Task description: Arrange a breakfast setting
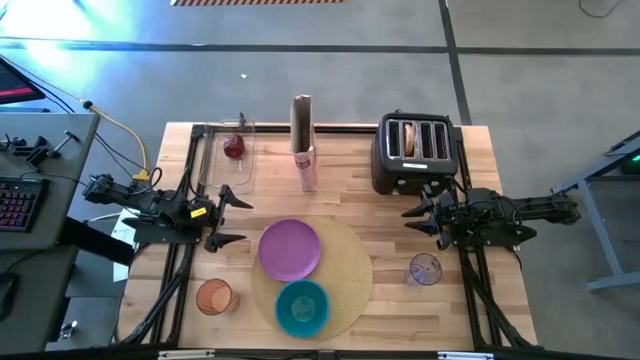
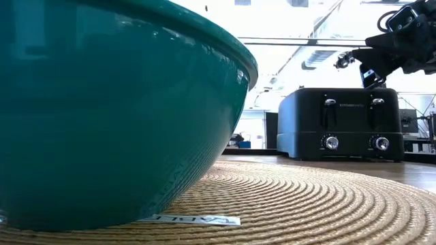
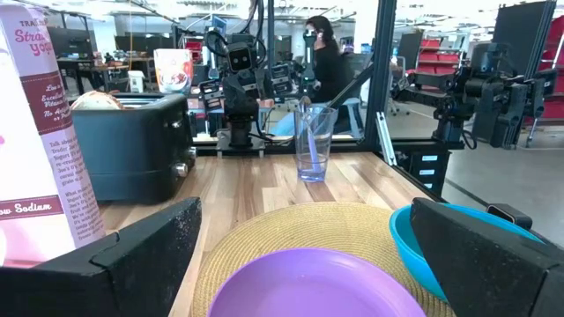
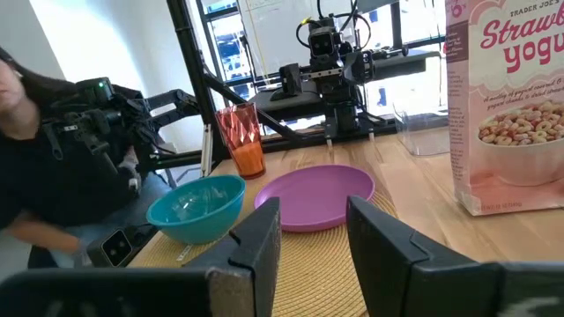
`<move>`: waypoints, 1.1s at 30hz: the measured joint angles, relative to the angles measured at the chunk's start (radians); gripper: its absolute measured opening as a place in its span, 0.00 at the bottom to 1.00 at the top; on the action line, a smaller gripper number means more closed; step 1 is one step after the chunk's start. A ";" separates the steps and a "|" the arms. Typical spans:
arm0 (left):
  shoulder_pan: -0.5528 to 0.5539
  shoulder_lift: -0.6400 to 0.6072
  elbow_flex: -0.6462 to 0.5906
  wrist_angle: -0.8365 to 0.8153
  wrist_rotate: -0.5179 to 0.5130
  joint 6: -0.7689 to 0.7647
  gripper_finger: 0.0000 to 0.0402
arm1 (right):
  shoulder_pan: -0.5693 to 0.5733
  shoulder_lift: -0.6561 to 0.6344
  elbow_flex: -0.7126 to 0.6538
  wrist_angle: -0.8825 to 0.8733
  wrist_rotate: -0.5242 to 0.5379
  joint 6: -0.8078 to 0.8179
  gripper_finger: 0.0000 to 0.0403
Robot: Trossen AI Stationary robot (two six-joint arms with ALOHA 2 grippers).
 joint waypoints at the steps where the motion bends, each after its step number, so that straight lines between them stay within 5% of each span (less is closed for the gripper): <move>1: 0.000 0.000 0.000 0.000 0.000 0.000 0.99 | 0.000 0.000 0.000 0.000 0.000 0.000 0.28; 33: 0.000 0.000 0.000 0.015 -0.039 0.004 0.99 | 0.000 0.000 0.000 0.000 0.000 0.000 0.28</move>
